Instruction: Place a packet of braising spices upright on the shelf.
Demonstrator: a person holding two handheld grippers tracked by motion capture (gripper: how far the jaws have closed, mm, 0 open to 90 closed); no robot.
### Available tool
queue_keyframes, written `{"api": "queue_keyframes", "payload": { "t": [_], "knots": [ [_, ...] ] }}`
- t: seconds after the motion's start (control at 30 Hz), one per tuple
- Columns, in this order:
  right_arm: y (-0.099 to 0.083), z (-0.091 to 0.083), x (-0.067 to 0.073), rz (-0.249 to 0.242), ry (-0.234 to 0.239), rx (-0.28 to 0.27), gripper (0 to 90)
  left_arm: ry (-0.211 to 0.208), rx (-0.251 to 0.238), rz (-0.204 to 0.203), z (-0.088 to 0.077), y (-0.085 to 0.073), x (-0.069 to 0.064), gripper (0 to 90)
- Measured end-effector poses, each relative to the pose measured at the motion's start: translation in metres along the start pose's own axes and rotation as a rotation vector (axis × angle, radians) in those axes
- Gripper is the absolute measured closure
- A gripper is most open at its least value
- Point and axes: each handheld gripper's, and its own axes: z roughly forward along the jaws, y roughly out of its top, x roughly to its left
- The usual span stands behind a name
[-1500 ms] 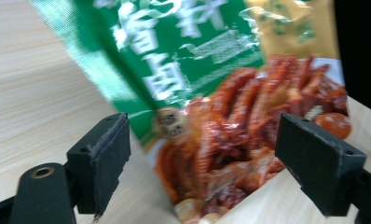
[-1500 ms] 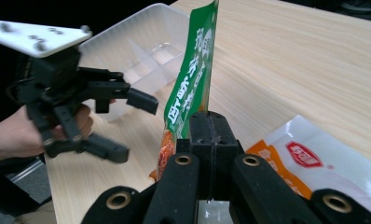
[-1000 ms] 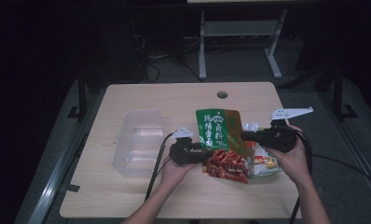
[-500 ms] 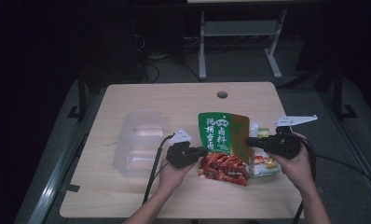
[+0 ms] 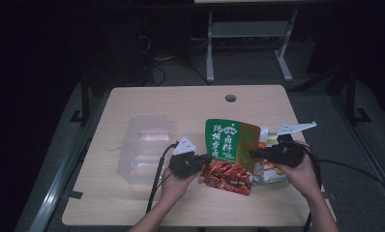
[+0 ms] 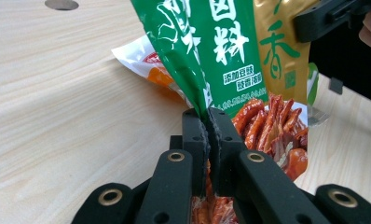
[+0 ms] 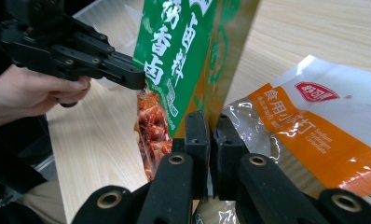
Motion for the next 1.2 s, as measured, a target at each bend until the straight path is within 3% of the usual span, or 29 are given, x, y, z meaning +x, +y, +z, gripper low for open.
{"api": "queue_keyframes", "payload": {
  "t": [0.17, 0.5, 0.6, 0.67, 0.83, 0.93, 1.07, 1.1, 1.2],
  "knots": [
    [0.004, 0.012, 0.006, -0.031, 0.008, 0.026, 80.5, 0.004, -0.005, 0.016, -0.003, -0.001, -0.002, 86.6],
    [0.007, 0.031, 0.011, -0.032, 0.047, 0.066, 76.5, 0.004, -0.011, 0.021, -0.008, -0.008, -0.003, 86.5],
    [0.006, 0.034, 0.012, -0.032, 0.047, 0.072, 78.2, 0.005, -0.007, 0.028, -0.009, -0.008, -0.003, 86.4],
    [0.006, 0.036, 0.014, -0.046, 0.033, 0.094, 87.9, 0.006, -0.012, 0.027, -0.01, -0.009, -0.005, 86.2],
    [0.006, 0.032, 0.018, -0.05, 0.045, 0.08, 89.3, 0.017, 0.0, 0.049, -0.015, -0.008, -0.007, 81.9],
    [0.007, 0.02, 0.026, -0.058, 0.087, 0.029, 89.5, 0.02, -0.01, 0.06, -0.024, -0.009, -0.009, 77.6],
    [0.013, 0.01, 0.041, -0.092, 0.066, 0.009, 89.6, 0.032, -0.008, 0.064, -0.029, -0.009, -0.014, 72.0],
    [0.015, 0.008, 0.045, -0.101, 0.056, 0.007, 89.6, 0.038, -0.005, 0.083, -0.032, -0.009, -0.015, 71.1],
    [0.022, 0.002, 0.055, -0.131, 0.035, 0.0, 89.7, 0.025, -0.014, 0.068, -0.036, -0.011, -0.015, 69.4]
  ]
}}
